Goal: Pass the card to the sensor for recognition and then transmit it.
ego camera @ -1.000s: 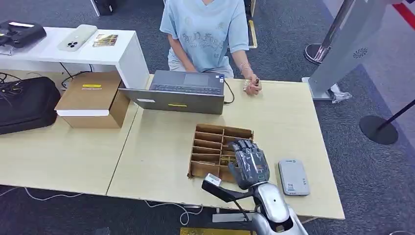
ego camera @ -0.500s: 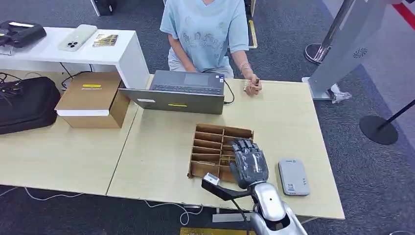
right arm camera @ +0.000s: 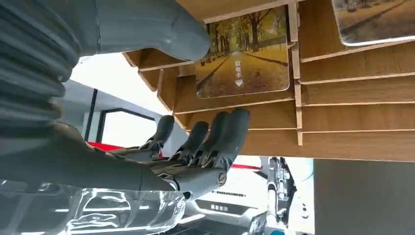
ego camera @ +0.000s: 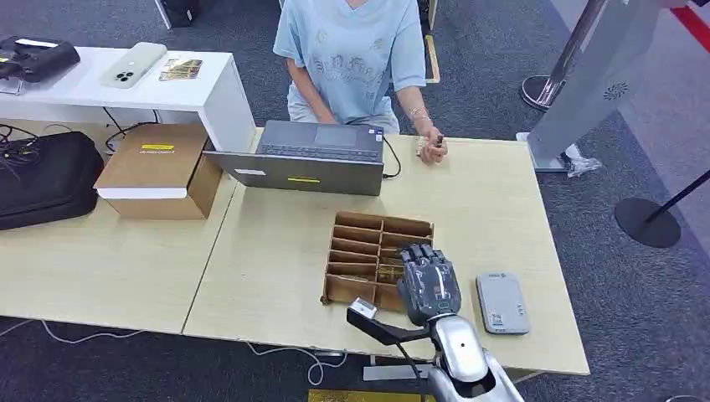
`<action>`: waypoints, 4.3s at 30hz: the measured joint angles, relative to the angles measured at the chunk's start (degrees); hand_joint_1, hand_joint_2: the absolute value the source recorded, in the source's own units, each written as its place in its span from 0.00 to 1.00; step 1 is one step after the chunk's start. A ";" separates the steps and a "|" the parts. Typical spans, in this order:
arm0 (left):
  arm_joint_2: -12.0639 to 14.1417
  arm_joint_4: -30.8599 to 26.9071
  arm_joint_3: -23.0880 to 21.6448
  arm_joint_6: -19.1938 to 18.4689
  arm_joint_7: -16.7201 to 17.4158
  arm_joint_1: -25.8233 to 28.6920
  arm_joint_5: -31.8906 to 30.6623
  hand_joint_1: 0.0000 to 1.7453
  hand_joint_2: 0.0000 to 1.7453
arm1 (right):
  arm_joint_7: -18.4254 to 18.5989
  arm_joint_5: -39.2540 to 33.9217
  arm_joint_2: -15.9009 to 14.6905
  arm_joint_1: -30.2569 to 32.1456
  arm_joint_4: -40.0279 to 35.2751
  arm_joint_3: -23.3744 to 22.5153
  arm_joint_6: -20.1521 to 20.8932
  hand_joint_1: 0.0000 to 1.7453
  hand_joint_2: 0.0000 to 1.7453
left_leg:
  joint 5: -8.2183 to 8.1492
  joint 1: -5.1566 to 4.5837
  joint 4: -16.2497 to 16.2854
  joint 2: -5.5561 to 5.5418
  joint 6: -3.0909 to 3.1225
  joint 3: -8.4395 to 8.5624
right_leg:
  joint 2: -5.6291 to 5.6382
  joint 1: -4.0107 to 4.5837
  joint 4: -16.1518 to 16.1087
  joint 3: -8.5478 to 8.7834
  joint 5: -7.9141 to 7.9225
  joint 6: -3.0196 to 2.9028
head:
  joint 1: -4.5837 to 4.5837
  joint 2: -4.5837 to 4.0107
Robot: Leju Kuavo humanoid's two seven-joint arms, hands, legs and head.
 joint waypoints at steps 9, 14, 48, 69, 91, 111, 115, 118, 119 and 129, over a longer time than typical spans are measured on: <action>-0.18 0.00 1.55 0.85 2.51 -0.36 2.64 0.00 0.00 | -0.04 0.00 -0.02 0.51 0.18 -0.44 -0.37 0.60 1.00 | 0.00 0.00 0.00 0.00 0.00 -0.01 | 0.02 0.00 0.00 -0.02 -0.01 0.00 | 0.00 0.00; -0.46 0.00 2.65 1.55 4.07 -0.92 4.16 0.00 0.00 | -0.04 0.00 -0.02 0.71 0.15 -0.59 -0.39 0.71 1.00 | -0.01 0.00 0.00 0.01 0.00 -0.01 | 0.02 0.00 0.00 -0.01 -0.01 0.00 | 0.00 0.00; -0.94 0.00 4.48 5.20 8.41 -2.30 10.01 0.00 0.00 | -2.67 -2.14 0.00 0.98 0.07 -2.40 -3.43 1.00 1.00 | 0.00 0.00 0.00 0.01 0.00 -0.01 | 0.02 0.00 0.01 -0.01 0.00 0.00 | 0.00 0.00; -0.90 -0.13 4.48 7.67 10.08 -2.66 12.18 0.00 0.00 | -5.53 -6.34 0.59 1.81 -2.73 -4.39 -4.37 0.21 1.00 | -0.01 0.00 0.00 0.01 0.00 -0.02 | 0.01 0.00 0.01 -0.01 -0.01 0.00 | 0.00 0.00; -0.88 -0.15 4.13 9.18 11.04 -2.87 12.35 0.00 0.00 | -6.23 -7.15 0.77 1.82 -2.73 -4.39 -3.74 0.42 1.00 | -0.01 0.00 0.00 0.00 0.00 -0.02 | 0.01 0.00 0.00 -0.01 -0.01 0.00 | 0.00 0.00; -0.81 -0.15 1.51 10.23 12.17 -3.63 11.43 0.00 0.00 | -6.89 -7.13 0.94 1.82 -0.98 -3.13 -2.58 0.44 1.00 | -0.01 0.00 0.00 0.00 0.00 -0.02 | 0.01 0.00 0.01 -0.01 0.00 0.00 | 0.00 0.00; -0.81 -0.15 1.03 10.34 12.20 -3.67 11.41 0.00 0.00 | -6.89 -7.02 0.94 1.76 -0.35 -2.95 -2.64 0.32 1.00 | -0.01 0.00 0.00 0.00 0.00 -0.02 | 0.01 0.00 0.01 -0.01 0.00 0.00 | 0.00 0.00; -0.81 -0.15 0.90 10.66 12.35 -3.69 11.39 0.00 0.00 | -6.60 -6.67 0.94 1.70 0.18 -2.78 -2.75 0.37 1.00 | -0.01 0.00 0.00 0.00 0.00 -0.02 | 0.01 0.00 0.01 -0.01 0.00 0.00 | 0.00 -0.02; -0.79 -0.15 0.83 10.78 12.35 -3.70 11.35 0.00 0.00 | -6.40 -6.42 0.94 1.67 0.35 -2.69 -2.78 0.37 1.00 | -0.01 0.00 0.00 0.00 0.00 -0.02 | 0.01 0.00 0.01 -0.01 0.00 0.00 | 0.00 0.00; -0.77 -0.15 -0.67 11.30 12.37 -3.83 10.89 0.00 0.00 | -6.01 -5.99 0.94 0.82 1.64 -2.27 -2.86 0.54 1.00 | -0.01 0.00 0.00 0.00 0.00 -0.02 | 0.01 0.00 0.01 -0.01 0.00 0.00 | 0.00 0.00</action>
